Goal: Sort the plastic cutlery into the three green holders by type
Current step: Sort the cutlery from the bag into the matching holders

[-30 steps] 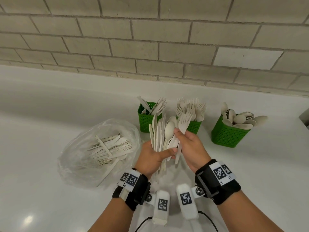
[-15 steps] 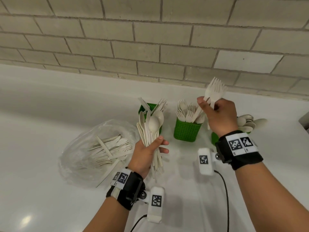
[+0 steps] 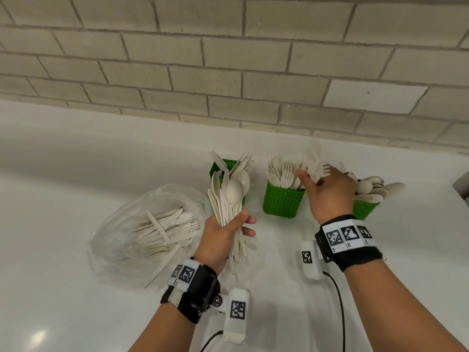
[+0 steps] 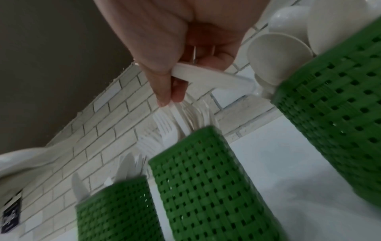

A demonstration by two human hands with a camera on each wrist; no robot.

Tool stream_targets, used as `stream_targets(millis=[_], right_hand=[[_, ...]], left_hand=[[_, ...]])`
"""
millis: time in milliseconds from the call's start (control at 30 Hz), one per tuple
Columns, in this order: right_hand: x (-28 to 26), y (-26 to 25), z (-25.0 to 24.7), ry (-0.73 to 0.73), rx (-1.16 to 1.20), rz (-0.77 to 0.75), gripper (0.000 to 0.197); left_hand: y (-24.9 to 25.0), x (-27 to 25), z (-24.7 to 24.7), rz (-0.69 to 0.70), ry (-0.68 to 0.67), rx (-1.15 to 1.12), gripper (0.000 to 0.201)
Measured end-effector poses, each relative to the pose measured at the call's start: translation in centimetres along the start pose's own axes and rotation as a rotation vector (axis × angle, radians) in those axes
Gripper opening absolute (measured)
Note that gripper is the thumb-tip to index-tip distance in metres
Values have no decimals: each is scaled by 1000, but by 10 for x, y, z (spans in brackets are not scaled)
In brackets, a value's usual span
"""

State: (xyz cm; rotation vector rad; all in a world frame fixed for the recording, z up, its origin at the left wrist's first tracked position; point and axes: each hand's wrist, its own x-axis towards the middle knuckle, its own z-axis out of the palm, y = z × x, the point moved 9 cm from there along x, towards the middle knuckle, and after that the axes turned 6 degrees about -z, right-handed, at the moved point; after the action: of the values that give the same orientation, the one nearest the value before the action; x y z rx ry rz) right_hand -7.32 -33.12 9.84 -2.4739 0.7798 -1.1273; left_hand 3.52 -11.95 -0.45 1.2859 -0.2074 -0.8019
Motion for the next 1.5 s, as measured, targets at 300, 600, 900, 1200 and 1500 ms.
stream_targets(millis=[300,600,900,1200,1500], right_hand=[[19,-1,2,-176,135,165,41],[30,-4,15,-257,138,97,36],[42,-8,3,-154,220,39,46],[40,-5,-8,-230,302,109,53],[43,-4,-18,-61,761,256,23]], left_hand=[[0,0,5,12,-20,11,8],[-1,1,3,19,-8,19,8],[0,3,-1,18,6,9,10],[1,4,-1,11,9,-2,10],[0,3,3,9,1,-3,9]])
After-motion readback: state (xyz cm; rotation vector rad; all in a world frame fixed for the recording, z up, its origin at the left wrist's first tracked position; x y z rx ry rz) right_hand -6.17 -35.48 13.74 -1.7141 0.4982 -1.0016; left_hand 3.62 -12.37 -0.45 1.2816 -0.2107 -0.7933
